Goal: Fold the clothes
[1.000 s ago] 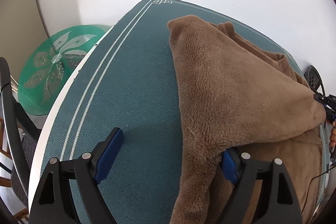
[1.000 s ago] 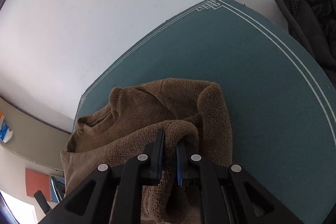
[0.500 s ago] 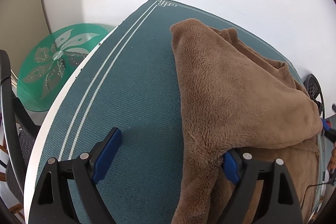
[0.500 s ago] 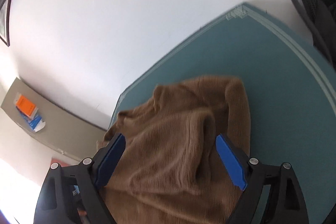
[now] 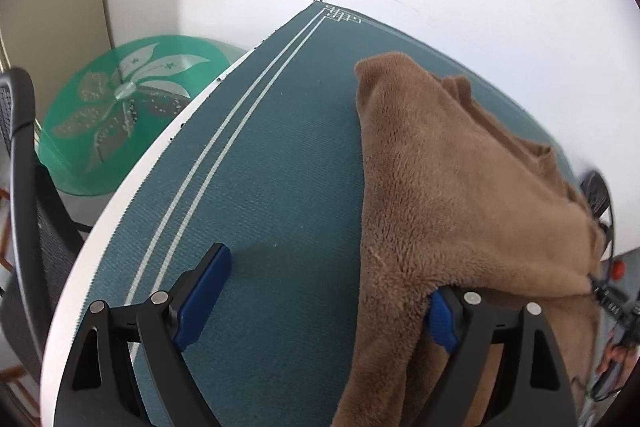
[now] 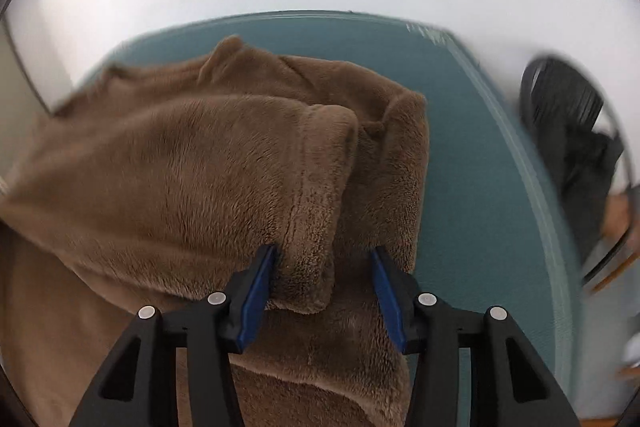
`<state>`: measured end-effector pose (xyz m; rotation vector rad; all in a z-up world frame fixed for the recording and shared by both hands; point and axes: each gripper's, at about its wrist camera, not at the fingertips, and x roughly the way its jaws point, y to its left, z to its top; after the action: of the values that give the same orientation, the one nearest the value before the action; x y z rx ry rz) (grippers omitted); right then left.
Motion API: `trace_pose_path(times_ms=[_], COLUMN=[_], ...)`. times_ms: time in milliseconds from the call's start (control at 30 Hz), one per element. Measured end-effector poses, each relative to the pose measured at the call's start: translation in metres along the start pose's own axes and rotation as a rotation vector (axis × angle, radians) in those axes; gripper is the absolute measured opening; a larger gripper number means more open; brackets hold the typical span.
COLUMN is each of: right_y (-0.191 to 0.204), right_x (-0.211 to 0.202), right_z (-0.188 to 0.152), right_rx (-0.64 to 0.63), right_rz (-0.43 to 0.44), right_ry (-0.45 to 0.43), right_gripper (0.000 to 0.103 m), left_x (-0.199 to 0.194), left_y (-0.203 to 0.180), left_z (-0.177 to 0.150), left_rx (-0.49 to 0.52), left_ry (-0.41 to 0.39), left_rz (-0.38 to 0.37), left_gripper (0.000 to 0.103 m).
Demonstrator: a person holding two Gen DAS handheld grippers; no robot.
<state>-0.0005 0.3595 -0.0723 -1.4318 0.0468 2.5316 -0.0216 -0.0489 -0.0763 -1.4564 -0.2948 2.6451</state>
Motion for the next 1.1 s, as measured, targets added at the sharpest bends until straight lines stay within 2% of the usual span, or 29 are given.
trace_pose_path(times_ms=[133, 200, 333, 433, 567, 667, 800, 900, 1033, 1067, 1100], right_y=[0.001, -0.004, -0.015, -0.02, 0.003, 0.026, 0.045, 0.049, 0.046, 0.046, 0.047], right_x=[0.002, 0.001, -0.014, -0.045, -0.054, -0.039, -0.012, 0.0, 0.021, 0.023, 0.024], right_z=[-0.003, -0.005, 0.004, 0.008, 0.023, 0.032, 0.035, 0.03, 0.018, 0.014, 0.01], right_rx=[0.007, 0.023, 0.109, 0.155, 0.077, 0.003, -0.039, -0.057, -0.08, -0.091, -0.105], right_rz=[0.004, 0.02, 0.063, 0.127, 0.176, 0.184, 0.193, 0.174, 0.15, 0.158, 0.161], right_ry=[0.006, 0.014, -0.026, -0.144, -0.232, -0.222, -0.156, -0.114, -0.06, -0.071, -0.087], right_gripper=[0.054, 0.059, 0.059, 0.06, 0.073, 0.073, 0.073, 0.073, 0.075, 0.076, 0.077], left_x=[0.0, -0.001, -0.012, -0.026, -0.049, -0.055, -0.035, -0.004, 0.043, 0.049, 0.047], left_y=[-0.002, 0.0, 0.011, 0.024, 0.015, -0.009, -0.045, -0.06, -0.048, -0.046, -0.046], left_z=[-0.005, -0.008, -0.013, -0.014, -0.006, 0.007, 0.034, 0.051, 0.063, 0.065, 0.066], left_rx=[0.089, 0.12, 0.114, 0.042, 0.019, 0.056, 0.108, 0.103, 0.017, -0.001, 0.01], left_ry=[0.024, 0.04, 0.079, 0.1, 0.036, 0.0, 0.009, 0.052, 0.132, 0.126, 0.095], left_rz=[0.021, 0.015, -0.056, -0.167, -0.213, -0.25, -0.235, -0.159, -0.05, -0.063, -0.041], left_gripper=[0.09, 0.09, 0.09, 0.09, 0.09, 0.09, 0.09, 0.09, 0.09, 0.092, 0.093])
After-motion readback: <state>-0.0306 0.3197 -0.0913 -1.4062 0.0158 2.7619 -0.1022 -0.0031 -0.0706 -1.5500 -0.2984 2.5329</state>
